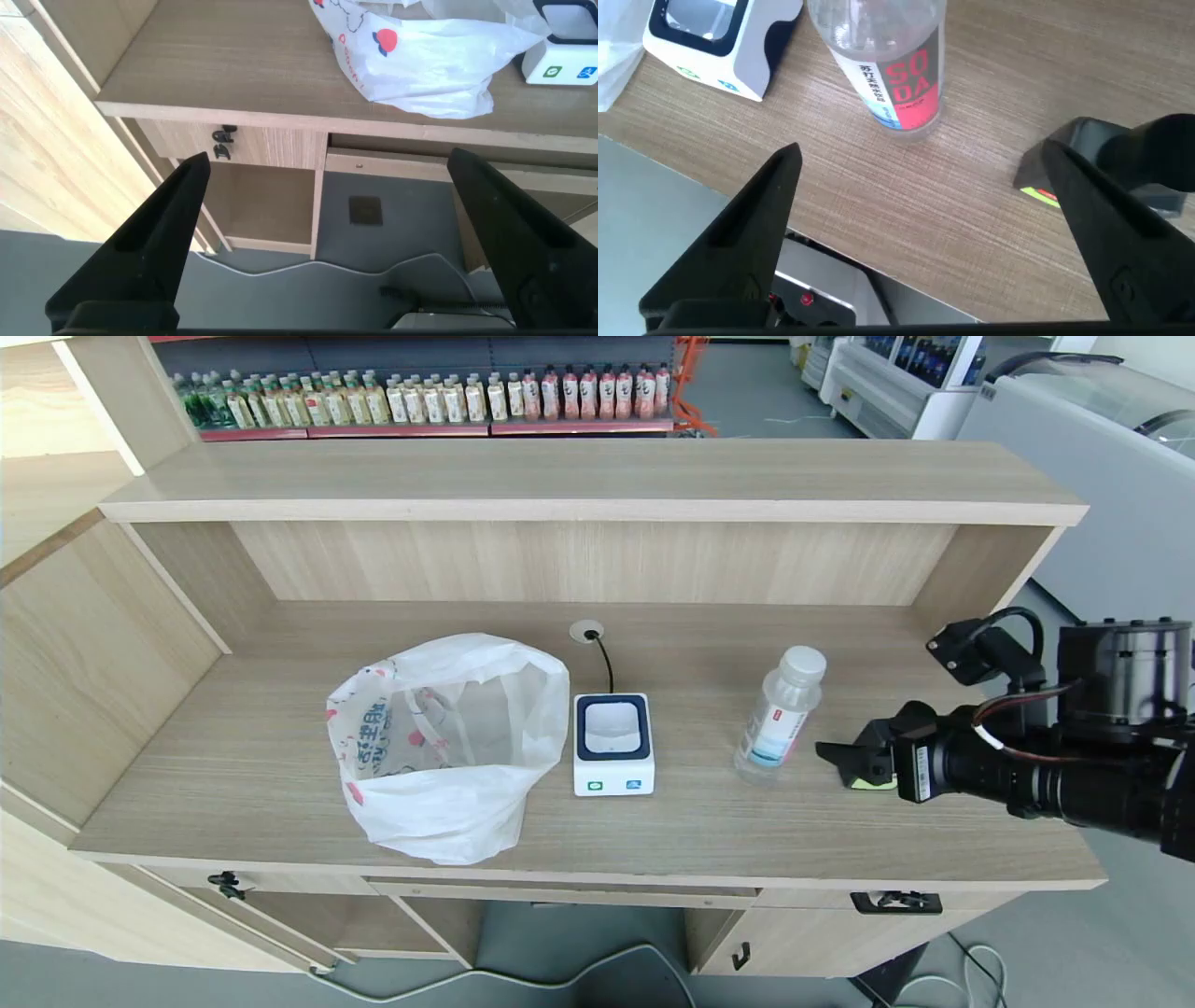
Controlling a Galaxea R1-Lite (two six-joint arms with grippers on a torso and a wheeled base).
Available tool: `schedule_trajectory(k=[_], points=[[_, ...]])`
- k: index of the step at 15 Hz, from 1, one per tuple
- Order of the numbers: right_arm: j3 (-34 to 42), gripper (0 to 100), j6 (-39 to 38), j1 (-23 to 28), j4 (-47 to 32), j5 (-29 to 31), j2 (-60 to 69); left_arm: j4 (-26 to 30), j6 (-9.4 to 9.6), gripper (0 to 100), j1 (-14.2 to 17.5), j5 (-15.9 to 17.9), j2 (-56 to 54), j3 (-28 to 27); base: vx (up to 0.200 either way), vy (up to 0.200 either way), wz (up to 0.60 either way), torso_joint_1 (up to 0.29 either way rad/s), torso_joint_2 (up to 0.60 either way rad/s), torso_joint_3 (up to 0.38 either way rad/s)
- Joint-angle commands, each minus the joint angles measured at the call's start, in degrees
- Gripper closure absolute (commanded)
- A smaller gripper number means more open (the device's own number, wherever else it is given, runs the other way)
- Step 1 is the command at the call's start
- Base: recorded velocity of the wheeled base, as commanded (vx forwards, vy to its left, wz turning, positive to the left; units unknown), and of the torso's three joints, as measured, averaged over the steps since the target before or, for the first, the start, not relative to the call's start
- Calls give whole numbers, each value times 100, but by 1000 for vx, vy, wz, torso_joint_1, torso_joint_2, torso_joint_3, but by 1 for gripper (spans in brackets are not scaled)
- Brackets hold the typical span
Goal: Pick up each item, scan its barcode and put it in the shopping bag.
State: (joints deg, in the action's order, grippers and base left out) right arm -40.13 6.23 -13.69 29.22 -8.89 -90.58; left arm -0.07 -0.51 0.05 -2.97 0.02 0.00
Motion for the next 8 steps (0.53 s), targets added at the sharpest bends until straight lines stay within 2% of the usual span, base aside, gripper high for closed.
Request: schedule_trajectory(k=[1, 6, 8], points=[[14, 0, 1, -248, 260, 10, -681, -1, -2, 0, 4, -1, -2, 0, 0, 0, 0, 0, 0, 0], [-47, 0, 27, -468, 1235, 89, -1384, -1, -2, 0, 4, -1, -2, 0, 0, 0, 0, 0, 0, 0], [-179, 0, 133, -547, 1332, 142, -1524, -1, -2, 0, 4, -1, -2, 0, 0, 0, 0, 0, 0, 0]])
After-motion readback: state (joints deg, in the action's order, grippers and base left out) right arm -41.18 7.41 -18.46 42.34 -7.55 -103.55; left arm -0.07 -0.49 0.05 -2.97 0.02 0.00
